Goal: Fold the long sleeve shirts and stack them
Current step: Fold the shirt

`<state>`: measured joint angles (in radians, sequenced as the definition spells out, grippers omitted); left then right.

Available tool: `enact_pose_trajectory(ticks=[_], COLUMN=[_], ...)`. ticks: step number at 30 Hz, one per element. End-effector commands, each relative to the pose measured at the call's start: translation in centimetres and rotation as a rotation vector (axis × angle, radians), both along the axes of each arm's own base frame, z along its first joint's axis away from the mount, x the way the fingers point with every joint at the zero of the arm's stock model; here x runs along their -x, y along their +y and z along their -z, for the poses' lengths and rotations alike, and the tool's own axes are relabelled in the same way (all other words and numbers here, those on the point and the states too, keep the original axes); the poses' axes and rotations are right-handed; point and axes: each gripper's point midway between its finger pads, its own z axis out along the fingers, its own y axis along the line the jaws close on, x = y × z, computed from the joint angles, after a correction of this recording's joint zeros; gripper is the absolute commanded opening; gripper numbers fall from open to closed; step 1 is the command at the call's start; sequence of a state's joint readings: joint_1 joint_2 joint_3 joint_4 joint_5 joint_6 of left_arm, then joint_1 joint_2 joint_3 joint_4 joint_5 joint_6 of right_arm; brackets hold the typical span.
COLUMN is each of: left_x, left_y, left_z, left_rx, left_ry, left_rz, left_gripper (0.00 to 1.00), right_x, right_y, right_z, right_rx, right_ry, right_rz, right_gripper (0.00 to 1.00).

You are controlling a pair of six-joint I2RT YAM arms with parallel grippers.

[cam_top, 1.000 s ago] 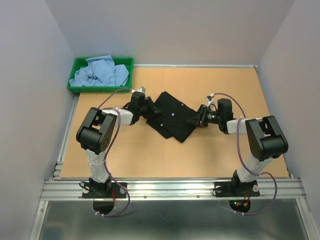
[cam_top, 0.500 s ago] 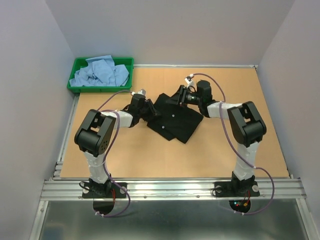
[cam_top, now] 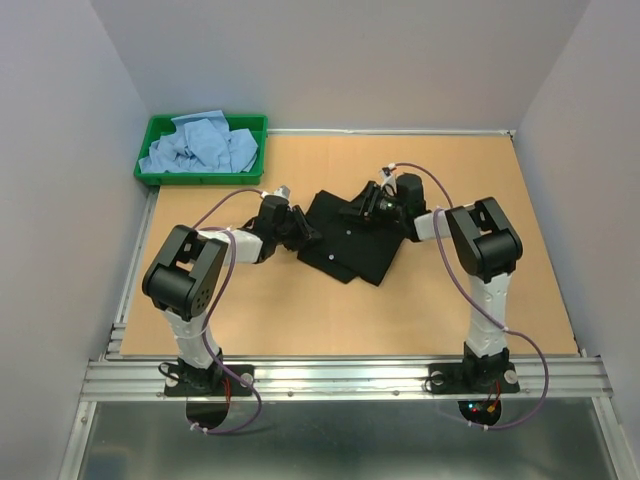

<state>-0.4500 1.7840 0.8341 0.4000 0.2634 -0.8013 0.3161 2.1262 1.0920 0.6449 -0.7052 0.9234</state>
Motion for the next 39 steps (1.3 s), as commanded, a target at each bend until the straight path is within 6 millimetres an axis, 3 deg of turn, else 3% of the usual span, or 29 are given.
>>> enact_pose_trajectory(ticks=[1, 5, 8, 17, 22, 27, 34, 39], left_x=[2.6, 2.4, 2.2, 2.4, 3.4, 4.6, 5.2, 4.3], left_y=[1.2, 1.1, 1.1, 0.9, 1.3, 2.0, 2.6, 2.5], left_z=[2.2, 2.0, 1.9, 1.8, 2.4, 3.2, 3.4, 2.5], left_rx=[-0.066, -0.070, -0.076, -0.070, -0.077, -0.088, -0.101, -0.115], left_ry=[0.087, 0.077, 0.070, 0.077, 0.099, 0.124, 0.131, 0.100], left_rz=[0.024, 0.034, 0.037, 0.053, 0.052, 0.043, 0.030, 0.033], left_gripper=[0.45, 0.45, 0.45, 0.45, 0.45, 0.45, 0.45, 0.47], right_x=[-3.2, -4.0, -4.5, -6.7, -9.2, -10.8, -13.3, -13.7], right_y=[1.3, 4.4, 6.3, 9.4, 8.3, 6.5, 3.4, 2.1], right_z=[-8.0, -11.4, -12.1, -5.0, -0.6, 1.5, 1.4, 0.9], right_rx=[-0.053, -0.106, -0.131, -0.110, -0.022, 0.063, 0.103, 0.138], right_ry=[-0.197, -0.258, -0.268, -0.145, -0.070, -0.013, -0.008, -0.040], right_rz=[0.038, -0.011, -0.035, -0.015, 0.124, 0.255, 0.346, 0.325], right_gripper=[0.50, 0.51, 0.51, 0.51, 0.51, 0.52, 0.53, 0.53])
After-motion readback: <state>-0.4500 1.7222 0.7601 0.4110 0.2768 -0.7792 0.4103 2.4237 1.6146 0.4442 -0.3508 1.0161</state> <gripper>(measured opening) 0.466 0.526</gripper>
